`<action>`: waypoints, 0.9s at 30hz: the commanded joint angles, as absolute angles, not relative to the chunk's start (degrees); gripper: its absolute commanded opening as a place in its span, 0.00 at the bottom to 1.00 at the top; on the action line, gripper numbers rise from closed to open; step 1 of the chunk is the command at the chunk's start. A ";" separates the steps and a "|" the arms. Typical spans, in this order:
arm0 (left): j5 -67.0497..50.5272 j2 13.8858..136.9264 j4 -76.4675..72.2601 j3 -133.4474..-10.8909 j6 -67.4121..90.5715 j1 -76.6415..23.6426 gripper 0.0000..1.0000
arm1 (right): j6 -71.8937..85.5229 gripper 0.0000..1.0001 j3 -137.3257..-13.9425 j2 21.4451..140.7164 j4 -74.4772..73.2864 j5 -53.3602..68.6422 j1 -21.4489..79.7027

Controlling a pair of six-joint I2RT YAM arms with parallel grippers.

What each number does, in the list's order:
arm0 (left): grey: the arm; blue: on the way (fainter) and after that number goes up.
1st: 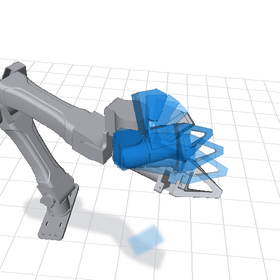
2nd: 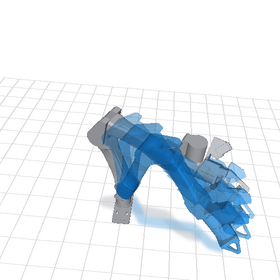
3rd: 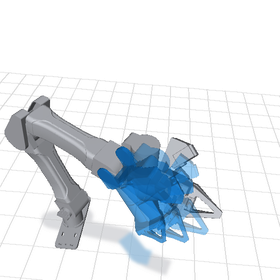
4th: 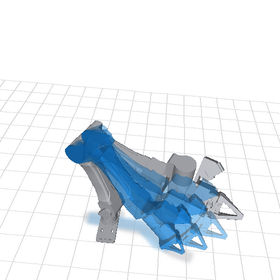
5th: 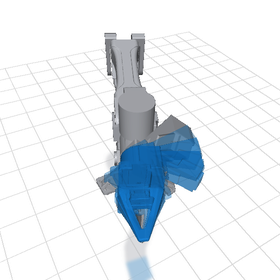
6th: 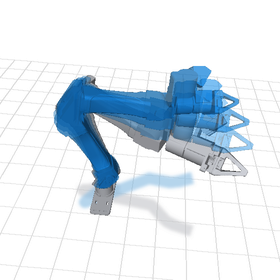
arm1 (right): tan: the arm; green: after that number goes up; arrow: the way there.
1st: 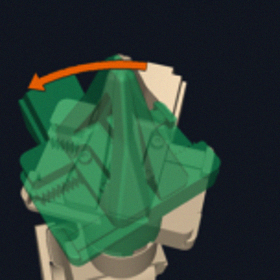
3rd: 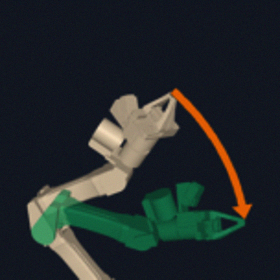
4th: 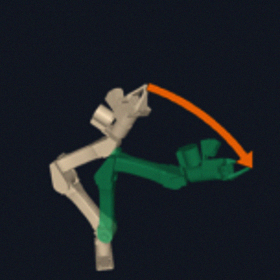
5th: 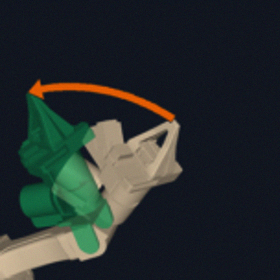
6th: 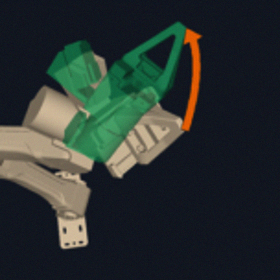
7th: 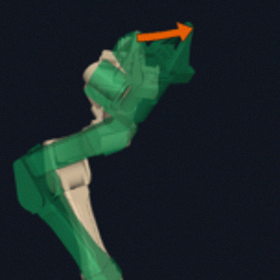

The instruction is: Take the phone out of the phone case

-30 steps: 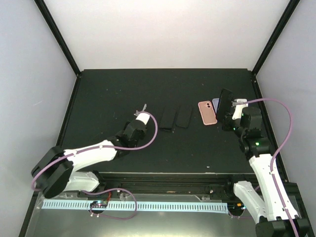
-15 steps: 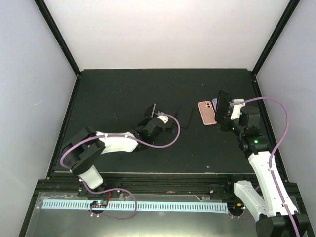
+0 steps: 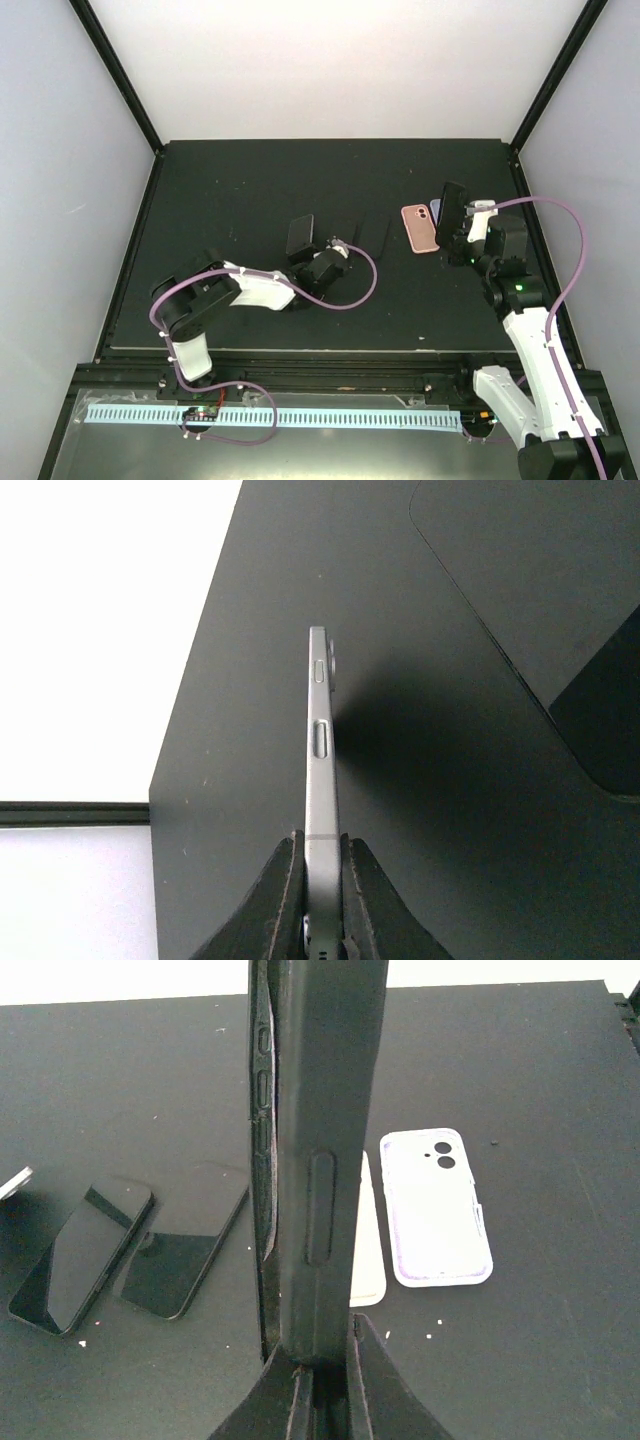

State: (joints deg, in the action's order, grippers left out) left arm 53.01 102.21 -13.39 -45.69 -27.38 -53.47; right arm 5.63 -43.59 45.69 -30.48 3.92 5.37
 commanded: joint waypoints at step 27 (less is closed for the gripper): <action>38.63 97.54 15.60 -52.67 -7.47 -55.74 0.69 | 4.47 0.01 -43.67 52.55 -26.72 0.79 5.10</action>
State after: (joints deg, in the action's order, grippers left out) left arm 43.64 102.96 8.60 -50.61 -14.15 -53.95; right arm 5.02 -43.59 51.55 -29.23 1.98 5.37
